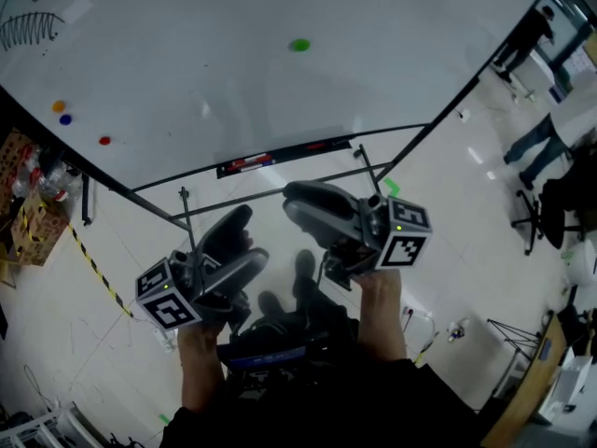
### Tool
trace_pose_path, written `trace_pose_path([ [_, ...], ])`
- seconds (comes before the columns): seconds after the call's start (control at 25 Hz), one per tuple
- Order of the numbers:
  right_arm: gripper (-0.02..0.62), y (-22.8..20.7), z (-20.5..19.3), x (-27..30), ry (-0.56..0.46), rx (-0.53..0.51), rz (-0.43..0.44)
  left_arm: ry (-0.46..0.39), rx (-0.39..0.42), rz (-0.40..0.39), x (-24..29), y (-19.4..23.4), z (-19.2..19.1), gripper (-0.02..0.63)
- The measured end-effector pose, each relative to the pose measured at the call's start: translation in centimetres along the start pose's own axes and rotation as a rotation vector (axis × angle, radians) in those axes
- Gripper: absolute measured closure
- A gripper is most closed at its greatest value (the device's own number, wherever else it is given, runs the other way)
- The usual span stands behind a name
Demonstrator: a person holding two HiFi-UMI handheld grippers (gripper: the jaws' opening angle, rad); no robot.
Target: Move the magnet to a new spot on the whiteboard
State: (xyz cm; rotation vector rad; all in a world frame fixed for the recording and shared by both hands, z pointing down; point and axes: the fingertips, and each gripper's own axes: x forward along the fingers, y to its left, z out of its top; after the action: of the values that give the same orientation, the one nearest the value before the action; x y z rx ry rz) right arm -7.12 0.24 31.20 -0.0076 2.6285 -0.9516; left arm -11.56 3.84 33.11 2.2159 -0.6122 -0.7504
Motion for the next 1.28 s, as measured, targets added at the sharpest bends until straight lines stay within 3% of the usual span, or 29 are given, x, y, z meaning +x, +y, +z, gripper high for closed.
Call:
trace_pose_path([
  [0.32,0.468,4.6,-2.4,-1.4,-0.010,-0.019,-0.026,0.004,0.008,-0.045,-2.4,-3.9,-2.1,0.163],
  [0.72,0.468,7.9,-0.8,-5.0,-0.015,-0.024,0.062,-0.046,0.071,-0.024,-0.4,-7.0,-4.1,0.163],
  [1.04,0.468,9.8,0.6,-12.9,-0.038,0.004,0.082,-0.021,0.045,0.015,4.7,-9.5,-10.5,0.163],
  [1.28,0.468,11.3,0.9,-16.3,-0.034,0.012,0.131,-0.024,0.073,0.048,6.4,-11.0,-13.3,0.163],
])
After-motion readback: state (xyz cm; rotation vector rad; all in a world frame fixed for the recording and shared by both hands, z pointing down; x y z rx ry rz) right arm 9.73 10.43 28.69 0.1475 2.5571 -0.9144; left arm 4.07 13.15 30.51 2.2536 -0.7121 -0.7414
